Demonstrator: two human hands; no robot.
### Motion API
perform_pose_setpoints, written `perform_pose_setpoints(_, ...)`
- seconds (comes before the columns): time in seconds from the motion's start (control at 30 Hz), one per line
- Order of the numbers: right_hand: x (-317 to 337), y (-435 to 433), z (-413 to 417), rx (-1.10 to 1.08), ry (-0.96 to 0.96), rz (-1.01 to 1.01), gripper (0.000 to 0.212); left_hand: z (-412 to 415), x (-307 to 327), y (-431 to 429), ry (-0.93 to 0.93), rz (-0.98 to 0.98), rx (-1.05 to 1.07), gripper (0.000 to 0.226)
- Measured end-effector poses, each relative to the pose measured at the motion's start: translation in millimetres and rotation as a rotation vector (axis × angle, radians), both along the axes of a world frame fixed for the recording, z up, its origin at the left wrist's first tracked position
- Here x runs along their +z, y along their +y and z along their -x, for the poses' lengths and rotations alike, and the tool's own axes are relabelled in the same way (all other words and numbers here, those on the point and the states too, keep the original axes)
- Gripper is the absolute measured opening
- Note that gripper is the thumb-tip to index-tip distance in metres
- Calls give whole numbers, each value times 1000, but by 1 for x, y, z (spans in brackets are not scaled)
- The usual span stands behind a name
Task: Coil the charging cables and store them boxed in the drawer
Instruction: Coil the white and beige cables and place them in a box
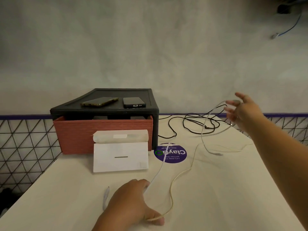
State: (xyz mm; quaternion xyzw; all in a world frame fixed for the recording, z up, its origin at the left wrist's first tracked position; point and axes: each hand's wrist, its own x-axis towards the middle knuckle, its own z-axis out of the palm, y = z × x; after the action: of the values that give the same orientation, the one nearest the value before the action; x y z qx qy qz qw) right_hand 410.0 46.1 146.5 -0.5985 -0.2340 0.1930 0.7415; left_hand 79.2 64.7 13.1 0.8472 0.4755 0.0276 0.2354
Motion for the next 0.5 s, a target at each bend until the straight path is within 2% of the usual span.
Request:
perform_pose_setpoints(0.07,18,-5,2,22,-83,-17,66,2,0,2,-22,-17,11,91)
perform_pose_setpoints(0.13,31,-8,6,17,-306,46,72,2,-3,4,-10,-29,19,94)
perform_pose_setpoints(0.27,39,-10,18,-95,-1268,524,86,4,-8,10,-8,-16,73,96)
perform_pose_setpoints(0.33,36,-9,18,-125,-1540,697,89,8,-9,12,-17,-24,116,90)
perform_pose_setpoints(0.4,32,-11,11,-232,-1647,812,89,14,-9,15,-32,-53,142,84)
perform_pose_setpoints(0.43,29,-12,7,-285,-1642,844,90,19,-10,17,-39,-69,150,84)
perform_pose_setpoints(0.5,24,-17,0,-323,-1480,833,93,27,-10,23,-65,-93,188,89)
